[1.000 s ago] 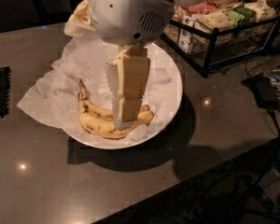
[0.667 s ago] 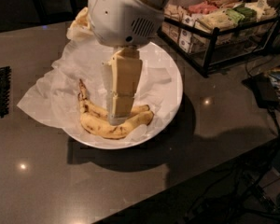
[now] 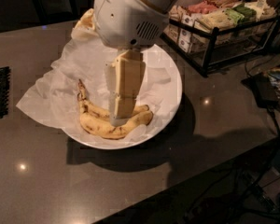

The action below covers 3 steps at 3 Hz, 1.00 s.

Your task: Pick banana from white bowl

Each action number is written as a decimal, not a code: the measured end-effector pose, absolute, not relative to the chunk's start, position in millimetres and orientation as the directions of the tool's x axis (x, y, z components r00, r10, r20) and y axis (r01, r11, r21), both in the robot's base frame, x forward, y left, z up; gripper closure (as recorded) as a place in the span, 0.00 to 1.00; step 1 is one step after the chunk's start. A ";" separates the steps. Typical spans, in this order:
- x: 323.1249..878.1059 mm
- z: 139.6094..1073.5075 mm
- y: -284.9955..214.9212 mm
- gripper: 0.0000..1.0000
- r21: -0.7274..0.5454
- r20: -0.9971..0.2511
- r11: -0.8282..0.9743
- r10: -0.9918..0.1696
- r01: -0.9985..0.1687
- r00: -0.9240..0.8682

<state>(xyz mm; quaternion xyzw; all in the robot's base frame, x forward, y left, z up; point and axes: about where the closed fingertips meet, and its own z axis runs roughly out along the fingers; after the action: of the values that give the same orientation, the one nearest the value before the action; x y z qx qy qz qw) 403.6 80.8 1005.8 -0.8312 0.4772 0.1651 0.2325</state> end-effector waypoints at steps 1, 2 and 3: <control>414.0 979.1 69.7 0.00 -0.210 -0.545 -0.408 -0.706 -0.889 0.453; 426.6 952.2 62.9 0.00 -0.167 -0.585 -0.411 -0.691 -0.896 0.426; 437.4 929.5 69.6 0.00 -0.122 -0.610 -0.436 -0.676 -0.891 0.414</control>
Offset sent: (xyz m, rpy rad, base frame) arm 0.0415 -0.0296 -0.0900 0.0841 0.1845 -0.0085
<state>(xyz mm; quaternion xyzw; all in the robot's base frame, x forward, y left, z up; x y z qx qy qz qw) 437.4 69.6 929.5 -0.8114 0.4828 0.2444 0.2209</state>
